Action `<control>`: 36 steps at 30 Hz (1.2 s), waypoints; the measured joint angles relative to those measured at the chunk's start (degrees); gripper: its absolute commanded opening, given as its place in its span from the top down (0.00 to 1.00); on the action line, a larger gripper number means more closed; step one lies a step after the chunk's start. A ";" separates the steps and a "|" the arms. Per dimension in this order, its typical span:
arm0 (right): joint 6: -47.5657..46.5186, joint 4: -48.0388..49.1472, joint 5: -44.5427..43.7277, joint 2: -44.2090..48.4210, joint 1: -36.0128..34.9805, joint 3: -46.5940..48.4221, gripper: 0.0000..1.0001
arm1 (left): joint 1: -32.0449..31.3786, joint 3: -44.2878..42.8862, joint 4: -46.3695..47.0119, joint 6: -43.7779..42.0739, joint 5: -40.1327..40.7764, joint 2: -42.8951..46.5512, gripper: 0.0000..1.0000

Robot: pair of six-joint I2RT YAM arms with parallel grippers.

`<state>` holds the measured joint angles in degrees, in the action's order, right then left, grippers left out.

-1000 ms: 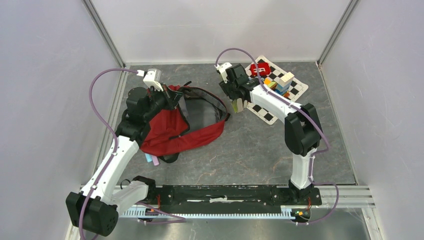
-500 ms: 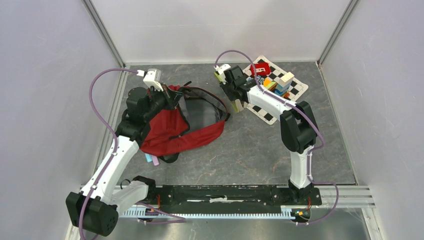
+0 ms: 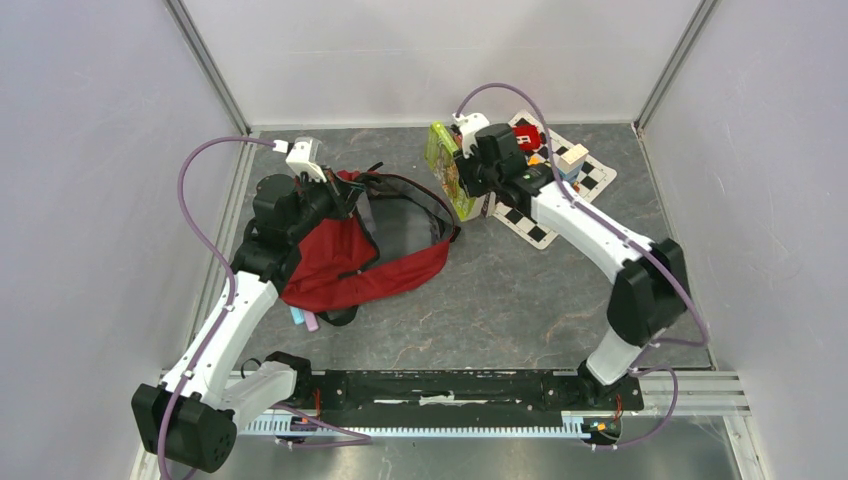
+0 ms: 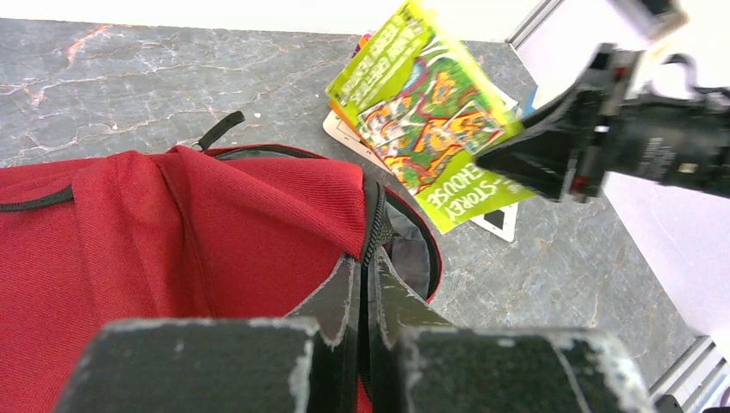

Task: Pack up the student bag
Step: Pick up the book from the center of the board.

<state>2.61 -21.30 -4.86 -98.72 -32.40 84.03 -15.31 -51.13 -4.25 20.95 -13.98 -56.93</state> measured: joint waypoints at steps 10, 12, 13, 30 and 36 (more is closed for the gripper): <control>8.35 6.01 10.88 12.33 0.00 -10.62 1.00 | -0.20 0.00 -0.07 -0.26 0.44 -2.01 0.98; 10.05 6.19 12.90 12.35 0.00 -12.20 1.00 | -0.20 -0.13 -0.55 -0.92 0.66 -2.95 0.98; 10.86 6.19 13.79 12.35 0.00 -12.98 1.00 | -0.20 -0.33 -1.05 -1.27 0.92 -3.50 0.98; 24.83 18.36 22.93 18.84 -0.13 -26.47 1.00 | -0.20 -0.87 -3.34 -2.14 1.29 -4.61 0.98; 26.80 20.57 23.30 19.98 -0.85 -28.70 1.00 | -0.20 -0.87 -3.34 -2.21 1.57 -3.98 0.98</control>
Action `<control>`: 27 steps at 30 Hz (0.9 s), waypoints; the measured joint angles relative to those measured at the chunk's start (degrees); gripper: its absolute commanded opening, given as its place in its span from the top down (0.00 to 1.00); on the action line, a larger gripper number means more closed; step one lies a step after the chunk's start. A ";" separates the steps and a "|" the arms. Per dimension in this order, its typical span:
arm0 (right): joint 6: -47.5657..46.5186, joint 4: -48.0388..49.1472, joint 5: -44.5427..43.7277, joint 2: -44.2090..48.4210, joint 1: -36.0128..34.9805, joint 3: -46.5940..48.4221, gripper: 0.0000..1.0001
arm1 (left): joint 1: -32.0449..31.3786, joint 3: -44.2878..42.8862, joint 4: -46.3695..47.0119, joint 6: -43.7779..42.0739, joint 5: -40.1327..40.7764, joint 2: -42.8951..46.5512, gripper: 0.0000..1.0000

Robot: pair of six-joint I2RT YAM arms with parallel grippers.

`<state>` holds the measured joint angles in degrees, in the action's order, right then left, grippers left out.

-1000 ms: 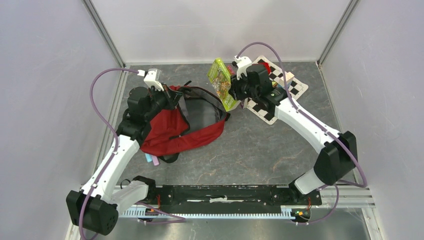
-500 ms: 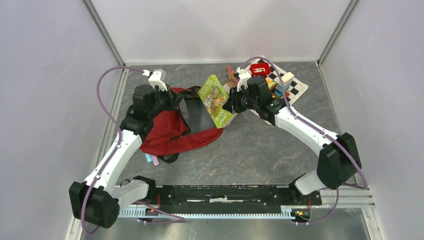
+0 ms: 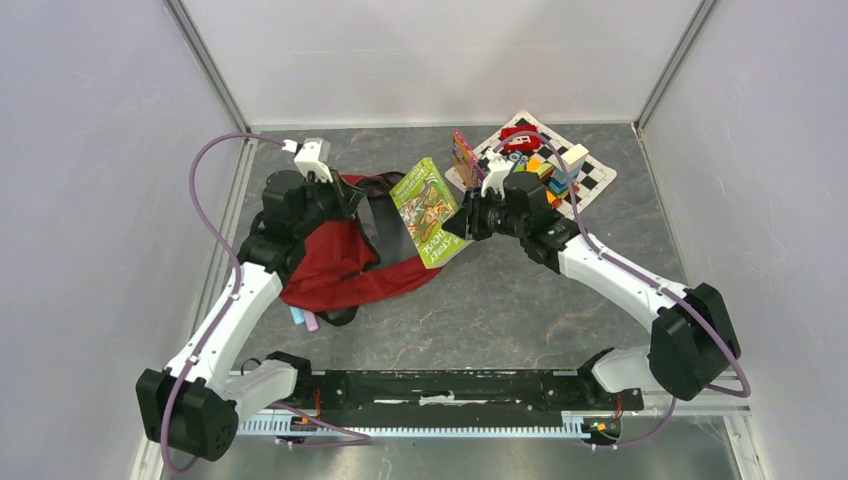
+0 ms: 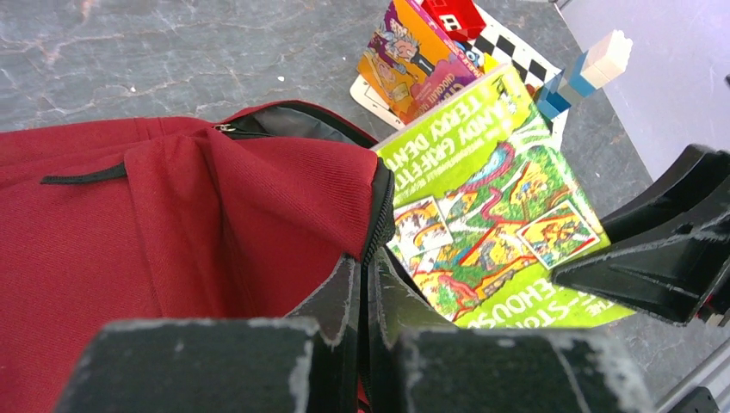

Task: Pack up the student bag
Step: Pick up the book from the center of the board, then place the book in the student bag.

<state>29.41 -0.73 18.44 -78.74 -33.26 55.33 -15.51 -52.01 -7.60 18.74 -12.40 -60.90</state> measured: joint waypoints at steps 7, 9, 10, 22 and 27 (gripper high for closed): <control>1.95 1.75 0.72 -0.63 -4.98 -1.31 1.00 | 0.00 0.35 -2.58 -2.43 5.22 6.03 0.98; 2.27 2.78 1.05 -1.90 -6.40 -0.98 1.00 | 0.00 0.83 -3.52 -3.76 7.02 8.35 0.98; 2.40 3.30 1.09 -2.93 -7.28 -0.66 1.00 | 0.00 1.01 -3.85 -4.50 7.72 9.20 0.98; 6.75 8.87 -3.58 -13.88 -8.83 2.38 1.00 | 0.00 3.82 -4.28 -7.89 9.35 10.71 0.98; 11.65 14.88 -4.72 -18.40 -8.74 4.83 1.00 | 0.00 4.61 -4.26 -9.27 9.40 11.72 0.98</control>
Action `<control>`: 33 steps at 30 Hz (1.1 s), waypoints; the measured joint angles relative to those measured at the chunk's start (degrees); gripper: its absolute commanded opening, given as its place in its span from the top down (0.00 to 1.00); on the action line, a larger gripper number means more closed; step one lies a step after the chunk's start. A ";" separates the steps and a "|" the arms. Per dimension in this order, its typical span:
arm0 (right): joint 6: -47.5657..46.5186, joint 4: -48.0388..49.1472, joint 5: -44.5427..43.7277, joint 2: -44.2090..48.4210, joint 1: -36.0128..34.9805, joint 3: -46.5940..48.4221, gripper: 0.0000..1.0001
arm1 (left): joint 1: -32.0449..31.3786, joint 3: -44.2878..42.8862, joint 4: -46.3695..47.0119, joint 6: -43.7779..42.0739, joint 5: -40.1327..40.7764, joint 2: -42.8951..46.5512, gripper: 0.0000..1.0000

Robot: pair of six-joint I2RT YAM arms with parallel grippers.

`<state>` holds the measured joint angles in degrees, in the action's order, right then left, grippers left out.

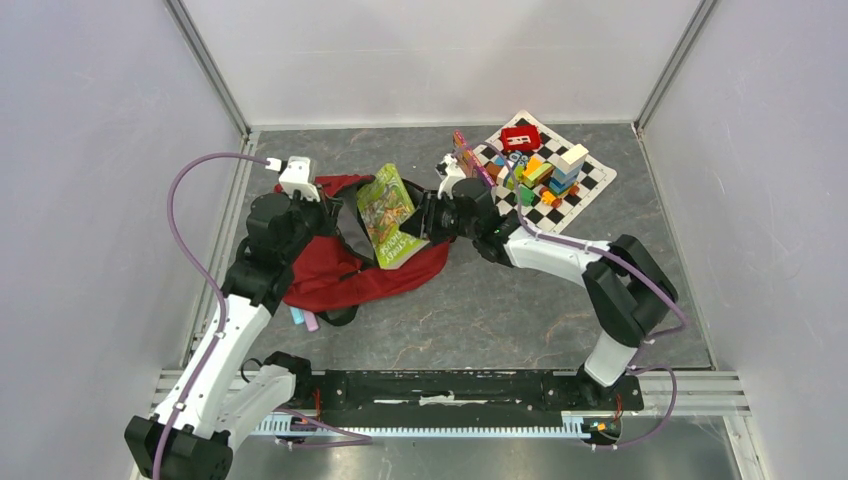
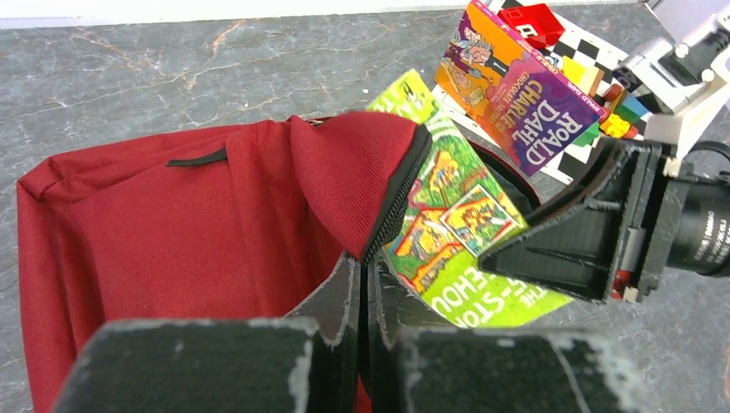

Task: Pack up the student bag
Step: Place the book in the student bag.

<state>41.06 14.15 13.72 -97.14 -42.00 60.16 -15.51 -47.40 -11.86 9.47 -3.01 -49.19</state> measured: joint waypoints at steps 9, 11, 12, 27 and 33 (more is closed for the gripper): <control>9.81 10.99 0.42 -7.89 -0.61 4.87 1.00 | 0.00 0.98 0.28 -0.87 -0.15 0.22 0.98; 11.85 12.50 0.37 -8.57 -1.18 4.87 1.00 | 0.00 0.98 0.39 -0.92 -0.24 0.22 0.98; 12.94 13.35 0.31 -8.81 -1.51 4.85 1.00 | 0.00 0.98 0.42 -0.94 -0.33 0.22 0.98; 23.69 26.08 -2.10 -13.14 -5.77 3.21 1.00 | 0.00 -3.98 -2.56 -0.83 -0.20 1.46 0.98; 23.17 26.16 -3.10 -17.18 -6.67 3.19 1.00 | 0.00 -4.37 -4.48 -0.83 0.39 1.53 0.98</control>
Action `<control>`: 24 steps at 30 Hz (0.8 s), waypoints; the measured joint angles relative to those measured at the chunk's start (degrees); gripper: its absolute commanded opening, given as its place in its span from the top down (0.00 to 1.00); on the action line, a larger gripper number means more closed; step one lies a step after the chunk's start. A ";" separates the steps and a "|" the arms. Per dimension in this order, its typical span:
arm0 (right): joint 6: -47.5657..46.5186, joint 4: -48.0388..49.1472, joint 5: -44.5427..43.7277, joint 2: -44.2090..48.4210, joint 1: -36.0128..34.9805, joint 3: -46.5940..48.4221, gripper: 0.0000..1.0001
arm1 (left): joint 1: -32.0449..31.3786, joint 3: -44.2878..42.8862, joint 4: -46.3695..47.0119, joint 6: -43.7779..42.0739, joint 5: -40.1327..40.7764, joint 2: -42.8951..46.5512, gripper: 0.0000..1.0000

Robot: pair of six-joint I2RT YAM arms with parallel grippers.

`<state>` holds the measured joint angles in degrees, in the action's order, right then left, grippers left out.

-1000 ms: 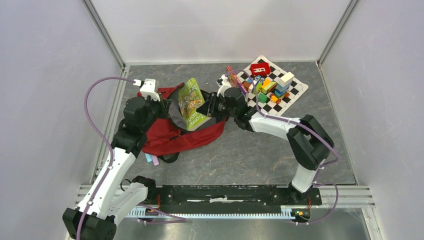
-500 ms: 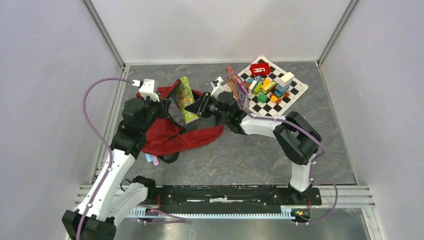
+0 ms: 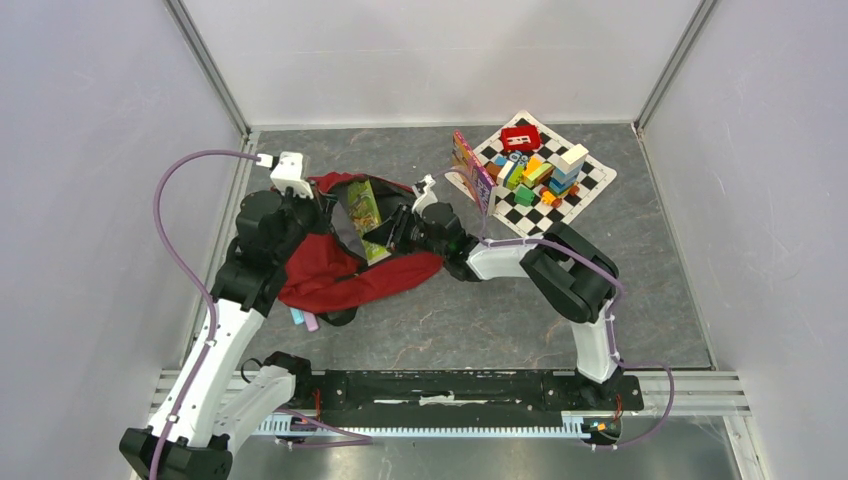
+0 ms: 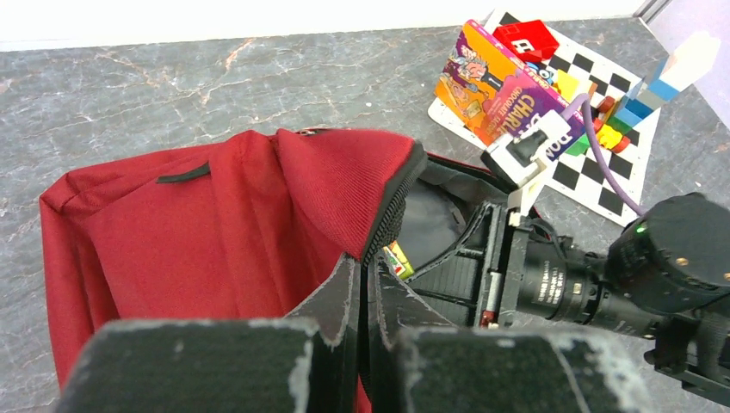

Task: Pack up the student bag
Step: Place the book in the student bag.

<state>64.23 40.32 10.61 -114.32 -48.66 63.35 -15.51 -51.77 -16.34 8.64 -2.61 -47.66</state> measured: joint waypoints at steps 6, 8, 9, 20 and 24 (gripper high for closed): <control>-1.22 -2.10 -2.08 -2.12 -0.09 -1.40 1.00 | 0.00 -0.04 -0.94 0.00 1.16 0.59 0.98; -1.88 -2.27 -2.93 -2.12 -0.26 -1.40 0.99 | 0.00 -0.04 -1.07 0.00 1.14 0.61 0.98; -2.49 -2.34 -3.28 -2.12 -0.46 -1.27 0.97 | 0.00 -0.04 -1.16 0.02 1.11 0.61 0.98; -11.56 -7.56 -5.73 -8.28 -4.66 10.80 0.60 | 0.00 -0.04 -1.25 3.56 0.02 0.57 0.98; -16.48 -8.35 -5.66 -8.31 -4.79 10.82 0.40 | 0.00 -0.02 -1.46 4.31 0.02 0.76 0.98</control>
<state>47.75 31.97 4.95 -122.63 -53.45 74.17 -15.51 -51.79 -17.80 12.95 -2.59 -46.89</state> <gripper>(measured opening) 0.491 0.045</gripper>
